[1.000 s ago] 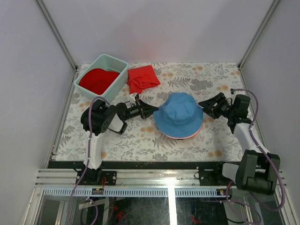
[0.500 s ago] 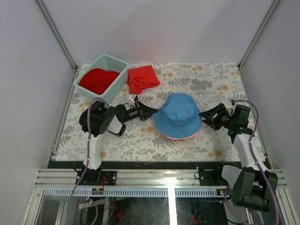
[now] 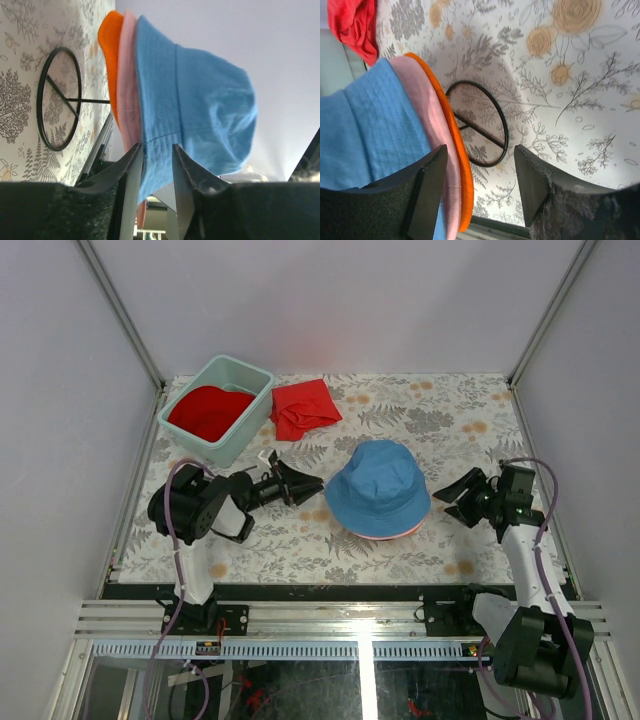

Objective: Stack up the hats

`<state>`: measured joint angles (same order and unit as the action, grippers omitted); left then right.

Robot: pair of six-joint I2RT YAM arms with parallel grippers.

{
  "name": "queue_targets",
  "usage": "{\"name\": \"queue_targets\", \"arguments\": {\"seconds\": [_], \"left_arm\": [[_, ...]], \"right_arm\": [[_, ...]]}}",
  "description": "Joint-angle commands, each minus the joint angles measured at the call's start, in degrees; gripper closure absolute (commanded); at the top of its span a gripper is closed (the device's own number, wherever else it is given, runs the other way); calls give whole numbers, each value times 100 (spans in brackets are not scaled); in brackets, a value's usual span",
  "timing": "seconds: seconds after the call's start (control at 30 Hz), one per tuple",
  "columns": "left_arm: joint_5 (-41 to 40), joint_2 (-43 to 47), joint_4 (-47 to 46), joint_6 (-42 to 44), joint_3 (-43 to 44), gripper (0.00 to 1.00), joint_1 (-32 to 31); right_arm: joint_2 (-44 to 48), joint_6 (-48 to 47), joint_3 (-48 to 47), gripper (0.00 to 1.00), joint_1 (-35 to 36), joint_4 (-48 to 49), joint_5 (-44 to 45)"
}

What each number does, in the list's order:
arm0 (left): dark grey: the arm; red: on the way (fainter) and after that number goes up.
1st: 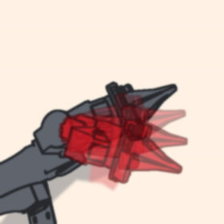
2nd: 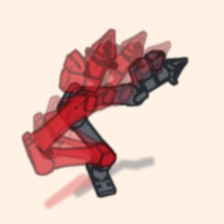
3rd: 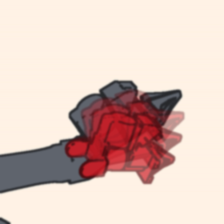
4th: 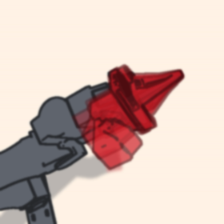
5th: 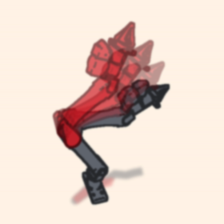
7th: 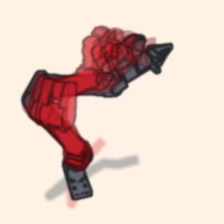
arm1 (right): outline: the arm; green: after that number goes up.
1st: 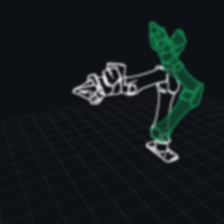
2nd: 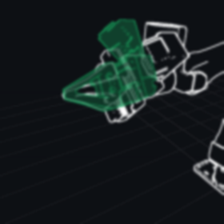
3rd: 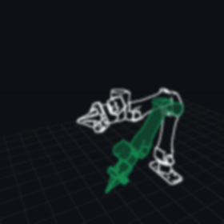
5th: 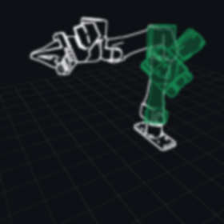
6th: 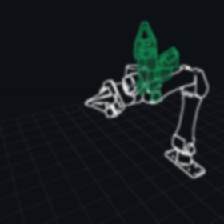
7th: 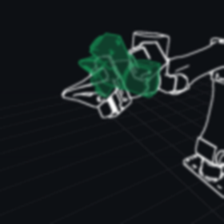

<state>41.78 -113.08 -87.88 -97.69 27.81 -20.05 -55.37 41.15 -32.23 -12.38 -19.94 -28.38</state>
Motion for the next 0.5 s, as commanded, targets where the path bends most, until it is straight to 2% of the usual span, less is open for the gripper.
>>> {"name": "queue_targets", "arguments": {"seconds": [0.0, 0.17, 0.23, 0.27, 0.3, 0.33, 0.4, 0.47], "left_arm": [[-126, 461, -367, 373, -204, 68, 444], [13, 823, -222, 383, -29, 67, 934], [172, 1204, 436, 668, 248, 65, 1213], [318, 1541, 1410, 1016, 491, 64, 1349], [382, 1822, 1986, 1471, 839, 62, 1487], [368, 2115, 3599, 2163, 1263, 59, 1585], [-12, 2430, 6194, 3713, 2566, 53, 1724], [-406, 2344, 7760, 4669, 3618, 46, 1865]], "right_arm": [[-49, -105, -528, 37, -9, -89, 496], [-266, -269, -968, 37, -16, -268, 981], [-384, -384, -1237, 36, -16, -340, 1162], [-451, -431, -1344, 36, -17, -407, 1266], [-503, -470, -1444, 36, -18, -431, 1341], [-551, -494, -1530, 35, -15, -417, 1391], [-639, -517, -1692, 34, -11, -396, 1458], [-710, -520, -1825, 33, -17, -335, 1454]]}}
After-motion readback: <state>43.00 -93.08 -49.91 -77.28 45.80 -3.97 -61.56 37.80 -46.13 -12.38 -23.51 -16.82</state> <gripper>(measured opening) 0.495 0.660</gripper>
